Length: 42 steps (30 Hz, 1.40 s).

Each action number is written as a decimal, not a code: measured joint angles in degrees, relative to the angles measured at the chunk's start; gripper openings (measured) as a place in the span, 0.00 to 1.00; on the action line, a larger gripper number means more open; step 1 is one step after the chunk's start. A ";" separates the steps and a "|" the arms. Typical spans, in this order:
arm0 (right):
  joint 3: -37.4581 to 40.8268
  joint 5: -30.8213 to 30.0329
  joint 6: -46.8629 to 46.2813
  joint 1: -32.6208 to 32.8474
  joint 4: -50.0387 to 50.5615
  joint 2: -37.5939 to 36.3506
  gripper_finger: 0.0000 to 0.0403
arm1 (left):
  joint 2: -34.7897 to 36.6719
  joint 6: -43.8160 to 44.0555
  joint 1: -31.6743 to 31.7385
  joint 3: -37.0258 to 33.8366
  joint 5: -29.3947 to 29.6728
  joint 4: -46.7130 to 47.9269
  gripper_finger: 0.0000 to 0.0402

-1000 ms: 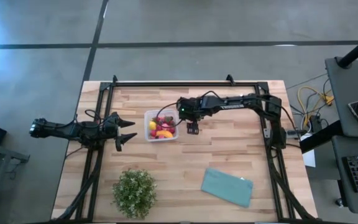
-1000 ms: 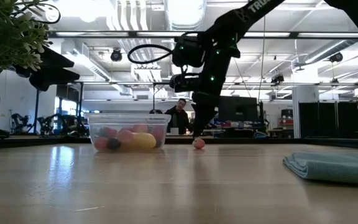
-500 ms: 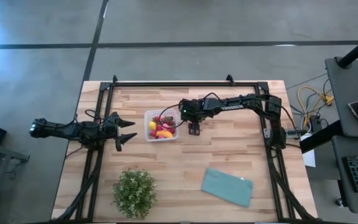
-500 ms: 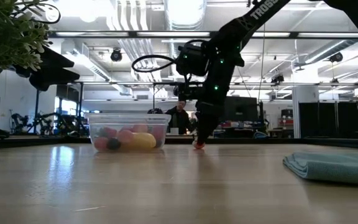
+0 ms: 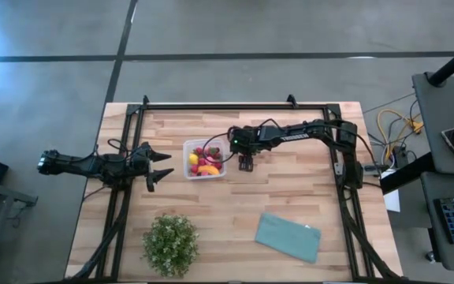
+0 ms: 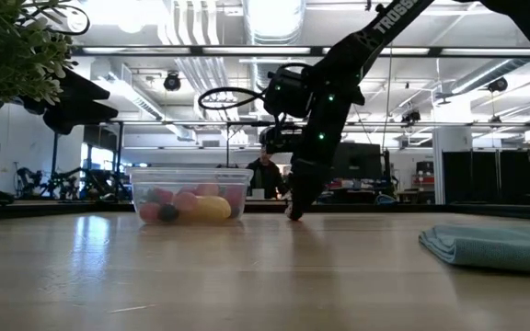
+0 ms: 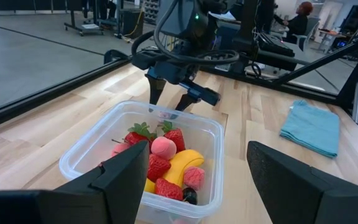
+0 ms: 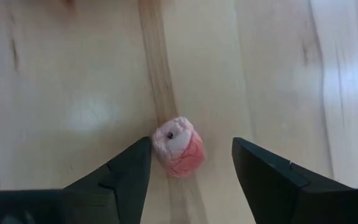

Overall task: Pick and placing Produce into tupperware
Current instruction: Put the pink peach into the transparent bin

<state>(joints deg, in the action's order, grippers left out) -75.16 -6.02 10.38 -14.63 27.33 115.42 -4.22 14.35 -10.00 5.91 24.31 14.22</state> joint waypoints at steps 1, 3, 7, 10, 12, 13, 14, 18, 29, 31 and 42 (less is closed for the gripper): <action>0.13 -0.13 -0.19 0.00 0.04 0.00 0.54 | -0.01 0.00 0.00 0.00 0.00 0.00 0.64; 0.18 -0.07 -0.57 0.00 -0.02 0.00 0.51 | 0.00 0.01 0.00 0.00 -0.01 0.00 0.64; 0.11 -0.06 -0.95 0.00 -0.68 0.00 0.43 | -0.01 0.02 0.00 0.00 -0.01 -0.02 0.64; 0.05 -0.12 -1.11 -0.01 -1.03 0.02 0.37 | -0.01 0.00 0.00 0.00 -0.01 -0.01 0.64; 0.05 -0.18 -1.63 -0.02 -1.04 0.02 0.33 | 0.01 0.00 0.00 0.00 -0.01 -0.02 0.64; 0.05 -0.20 -2.00 -0.02 -1.02 0.02 0.31 | -0.01 0.00 0.00 0.00 -0.01 -0.02 0.64; 0.05 -0.18 -2.55 -0.02 -1.02 0.02 0.30 | -0.01 0.00 0.00 0.00 -0.01 -0.02 0.64; -0.13 -0.10 -4.10 0.09 -0.79 0.02 0.23 | -0.01 0.00 0.00 0.00 0.00 -0.01 0.64; -5.99 2.19 -10.41 0.53 3.99 -2.20 0.18 | -0.01 0.02 0.00 0.00 -0.01 -0.02 0.64; -8.32 2.45 -10.81 1.31 3.83 -4.07 0.19 | -0.01 0.00 0.00 0.00 -0.01 -0.02 0.64; -23.53 7.63 -13.41 6.89 4.34 0.26 0.20 | 0.01 0.00 0.00 0.00 -0.01 0.00 0.64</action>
<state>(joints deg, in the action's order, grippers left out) -98.69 1.61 -3.03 -7.74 31.67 115.68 -4.21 14.35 -10.00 5.91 24.29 14.22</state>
